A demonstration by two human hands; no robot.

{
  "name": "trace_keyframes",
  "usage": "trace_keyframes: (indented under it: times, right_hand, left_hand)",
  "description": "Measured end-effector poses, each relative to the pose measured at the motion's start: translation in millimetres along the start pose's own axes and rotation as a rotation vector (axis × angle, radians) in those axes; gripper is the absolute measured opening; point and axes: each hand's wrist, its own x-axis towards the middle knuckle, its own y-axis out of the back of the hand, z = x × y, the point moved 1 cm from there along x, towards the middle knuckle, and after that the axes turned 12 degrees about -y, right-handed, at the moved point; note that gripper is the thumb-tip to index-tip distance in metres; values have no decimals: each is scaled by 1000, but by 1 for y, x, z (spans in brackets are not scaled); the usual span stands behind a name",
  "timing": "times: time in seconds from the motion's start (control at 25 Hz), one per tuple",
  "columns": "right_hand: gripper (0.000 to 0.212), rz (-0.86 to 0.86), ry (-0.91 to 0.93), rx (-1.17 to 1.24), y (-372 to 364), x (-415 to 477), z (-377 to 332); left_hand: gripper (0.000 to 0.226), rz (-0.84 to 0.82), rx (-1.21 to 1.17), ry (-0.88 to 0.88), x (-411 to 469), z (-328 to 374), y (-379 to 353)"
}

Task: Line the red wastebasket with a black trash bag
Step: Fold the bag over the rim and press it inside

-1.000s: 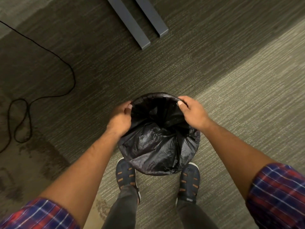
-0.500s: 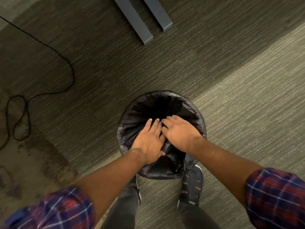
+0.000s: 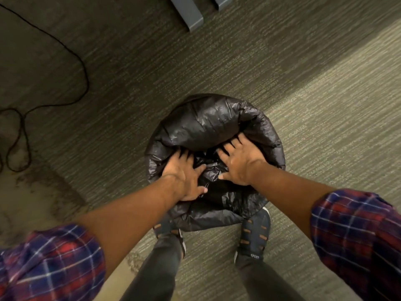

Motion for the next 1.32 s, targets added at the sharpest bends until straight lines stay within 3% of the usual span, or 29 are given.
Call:
trace_keyframes:
  times: [0.08, 0.16, 0.24, 0.36, 0.44, 0.6, 0.72, 0.8, 0.88, 1.0, 1.04, 1.12, 1.2, 1.28, 1.32]
  right_hand:
    - [63, 137, 1, 185, 12, -16, -3]
    - [49, 148, -43, 302, 17, -34, -9]
    - [63, 26, -85, 322, 14, -50, -20]
    - [85, -141, -57, 373, -1, -49, -39]
    - [87, -224, -49, 376, -16, -36, -51]
    - [93, -406, -21, 332, -33, -16, -61]
    - [94, -426, -1, 386, -24, -18, -57]
    - [81, -266, -16, 483, -10, -25, -49]
    - [55, -35, -79, 703, 5, -27, -33]
    - [25, -30, -181, 1199, 13, -1, -4]
    - [26, -89, -208, 1321, 15, 10, 5]
    - [43, -215, -262, 1467, 15, 30, 19]
    - [53, -258, -291, 1461, 12, 42, 25]
    - [51, -227, -256, 1349, 14, 35, 28]
    - [45, -152, -205, 1288, 20, 23, 27]
  left_hand:
    - [58, 216, -22, -89, -8, 8, 22]
    - [33, 368, -70, -146, -11, 8, 44]
    - [29, 413, -259, -103, -6, -5, 63]
    - [41, 520, -673, -45, 8, -35, 88]
    - [42, 567, -743, -21, 20, -48, 94]
    - [41, 572, -662, -19, 34, -58, 96]
    - [39, 558, -617, -15, 25, -59, 101]
    - [33, 503, -496, -50, 10, -51, 108]
    - [28, 434, -299, -123, -9, -35, 107]
    - [28, 421, -48, -88, -45, -8, 75]
    - [34, 410, -8, -38, -56, 1, 61]
    - [60, 229, 10, 46, -67, 13, 32]
    - [71, 149, 0, 75, -66, 13, 6]
    - [60, 255, -71, 34, -71, 7, -3]
    - [49, 414, -116, 13, -78, 5, -7]
